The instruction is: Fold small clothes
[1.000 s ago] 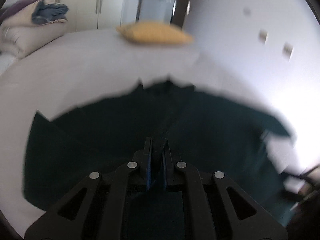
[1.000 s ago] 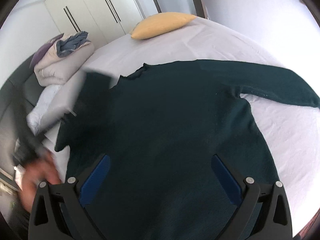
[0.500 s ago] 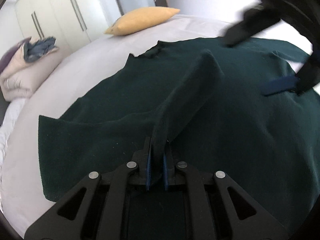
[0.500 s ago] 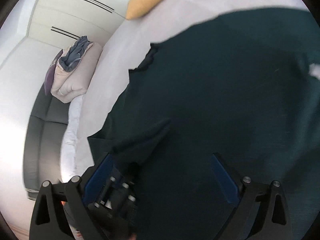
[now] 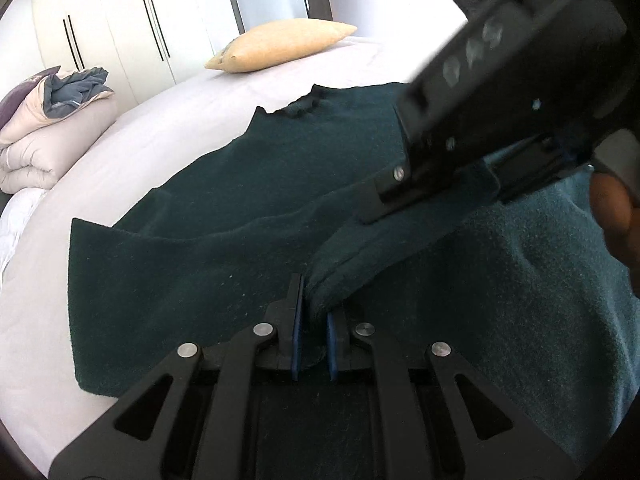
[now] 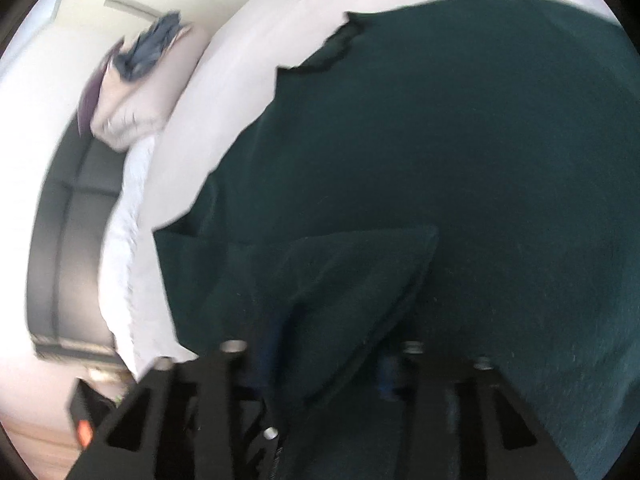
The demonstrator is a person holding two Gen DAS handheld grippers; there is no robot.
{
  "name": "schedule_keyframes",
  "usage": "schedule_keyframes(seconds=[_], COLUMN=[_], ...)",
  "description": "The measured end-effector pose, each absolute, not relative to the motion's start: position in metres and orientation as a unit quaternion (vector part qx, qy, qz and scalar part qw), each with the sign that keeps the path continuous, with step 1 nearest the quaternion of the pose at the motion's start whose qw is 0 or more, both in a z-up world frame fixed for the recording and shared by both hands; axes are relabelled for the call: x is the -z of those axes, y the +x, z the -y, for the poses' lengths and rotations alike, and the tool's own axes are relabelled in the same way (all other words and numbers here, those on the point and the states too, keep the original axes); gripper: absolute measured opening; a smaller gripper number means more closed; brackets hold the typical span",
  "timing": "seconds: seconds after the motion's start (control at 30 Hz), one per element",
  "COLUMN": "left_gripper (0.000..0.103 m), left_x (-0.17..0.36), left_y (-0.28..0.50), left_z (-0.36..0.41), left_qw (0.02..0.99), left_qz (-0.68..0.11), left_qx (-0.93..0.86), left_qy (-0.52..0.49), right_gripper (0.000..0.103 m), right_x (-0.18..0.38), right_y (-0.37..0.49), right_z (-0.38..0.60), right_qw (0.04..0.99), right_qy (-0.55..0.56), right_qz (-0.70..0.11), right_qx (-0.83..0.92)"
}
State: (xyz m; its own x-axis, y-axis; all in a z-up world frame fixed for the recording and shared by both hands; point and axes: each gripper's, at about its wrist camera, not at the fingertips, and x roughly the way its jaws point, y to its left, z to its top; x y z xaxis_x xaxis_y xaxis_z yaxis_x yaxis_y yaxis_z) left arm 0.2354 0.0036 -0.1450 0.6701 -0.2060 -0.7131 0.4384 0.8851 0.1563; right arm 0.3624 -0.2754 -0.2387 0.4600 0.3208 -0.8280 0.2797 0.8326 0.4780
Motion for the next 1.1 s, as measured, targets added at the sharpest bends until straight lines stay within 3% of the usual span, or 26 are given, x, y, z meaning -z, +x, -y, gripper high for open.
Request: schedule_keyframes(seconds=[0.07,0.13,0.43,0.7,0.97,1.1], left_gripper=[0.009,0.01,0.011,0.011,0.011,0.011], left_x=[0.141,0.136,0.109,0.119,0.091,0.099], left_y=[0.232,0.231,0.217,0.271,0.324,0.351], left_z=[-0.011,-0.02,-0.099,-0.216,-0.191,-0.139], left_qw=[0.902,0.904,0.931,0.901,0.912,0.91], left_qz=[-0.364,-0.363,-0.331,-0.366,-0.367,-0.392], left_qx=[0.183,0.193,0.153,0.065,0.099,0.118], left_qy=[0.142,0.118,-0.035,-0.222,-0.152,-0.059], right_gripper=[0.013,0.011,0.009,0.009,0.009,0.009], right_x=[0.233,0.223,0.181,0.195,0.201,0.206], right_y=[0.363,0.364,0.365,0.359,0.36,0.358], right_z=[0.275,0.28,0.328,0.361,0.374,0.379], right_qw=[0.815,0.828,0.871,0.867,0.865,0.86], right_qy=[0.265,0.245,0.172,0.157,0.165,0.178], right_qz=[-0.515,-0.505,-0.455,-0.458,-0.456,-0.459], right_qx=[-0.007,-0.002,0.068,0.117,0.131,0.133])
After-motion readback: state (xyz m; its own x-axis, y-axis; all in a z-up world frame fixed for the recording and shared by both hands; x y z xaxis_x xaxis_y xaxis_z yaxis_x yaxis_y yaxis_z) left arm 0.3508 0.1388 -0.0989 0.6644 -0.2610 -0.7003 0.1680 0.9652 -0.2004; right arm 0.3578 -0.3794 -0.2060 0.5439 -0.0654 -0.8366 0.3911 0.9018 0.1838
